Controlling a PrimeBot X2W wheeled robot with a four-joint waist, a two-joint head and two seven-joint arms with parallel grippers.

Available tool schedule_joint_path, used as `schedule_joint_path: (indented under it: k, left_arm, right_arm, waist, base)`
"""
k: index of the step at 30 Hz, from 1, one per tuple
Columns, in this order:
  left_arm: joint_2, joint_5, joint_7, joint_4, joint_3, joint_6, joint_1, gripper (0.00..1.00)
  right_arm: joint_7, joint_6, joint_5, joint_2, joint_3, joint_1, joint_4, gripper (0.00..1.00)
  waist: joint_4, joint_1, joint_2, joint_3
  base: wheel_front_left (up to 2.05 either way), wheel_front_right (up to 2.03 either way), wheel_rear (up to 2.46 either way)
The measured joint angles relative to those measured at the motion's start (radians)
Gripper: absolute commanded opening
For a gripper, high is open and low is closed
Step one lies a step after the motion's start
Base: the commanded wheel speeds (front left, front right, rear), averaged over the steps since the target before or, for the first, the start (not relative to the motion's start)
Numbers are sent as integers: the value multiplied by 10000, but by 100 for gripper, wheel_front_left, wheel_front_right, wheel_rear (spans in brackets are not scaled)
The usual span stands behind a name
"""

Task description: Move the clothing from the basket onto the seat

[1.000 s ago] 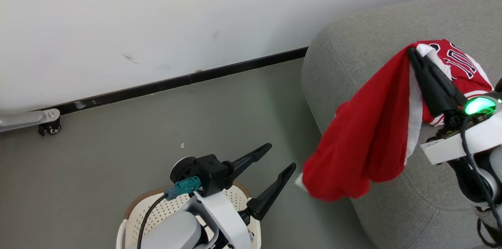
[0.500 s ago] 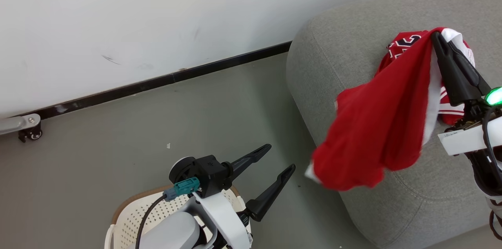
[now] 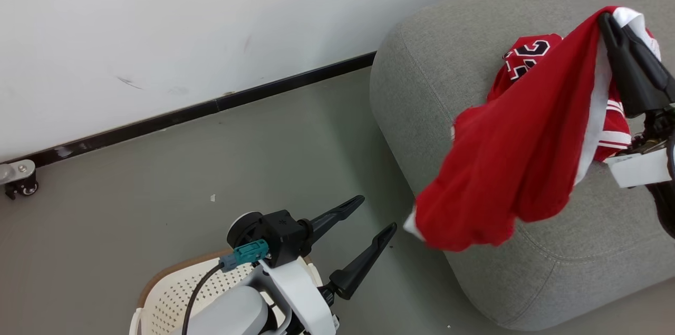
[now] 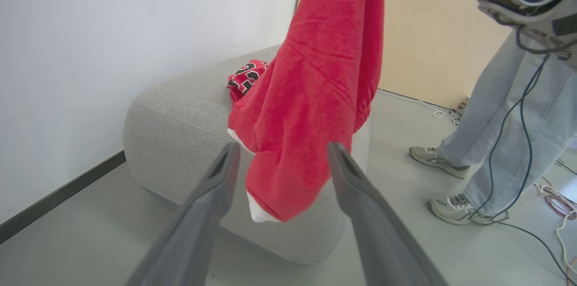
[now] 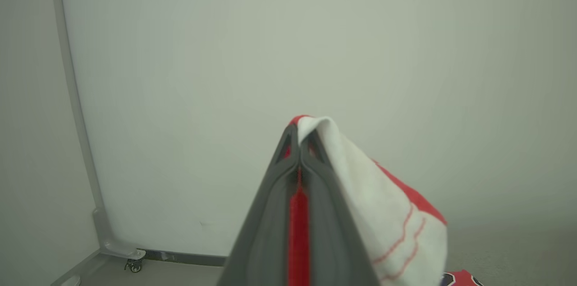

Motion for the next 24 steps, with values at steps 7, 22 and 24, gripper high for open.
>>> schedule_joint_path:
  k: [7, 22, 24]
  left_arm:
    - [21, -2, 73, -38, -35, -2, 0, 100]
    - [249, -2, 341, -192, -19, 0, -34, 100]
    - [263, -2, 357, -255, -17, 0, -50, 100]
  right_arm:
    - [0, 0, -96, -583, 77, -717, 48, 0]
    - [2, 13, 516, -1557, -253, -2591, 815, 0]
    - [31, 13, 558, -1743, -347, -2818, 1037, 0]
  waist:
    - [-83, 0, 0, 100]
    - [-84, 0, 0, 616]
    - [-85, 0, 0, 708]
  base:
    - [0, 0, 0]
    - [0, 0, 0]
    - [0, 0, 0]
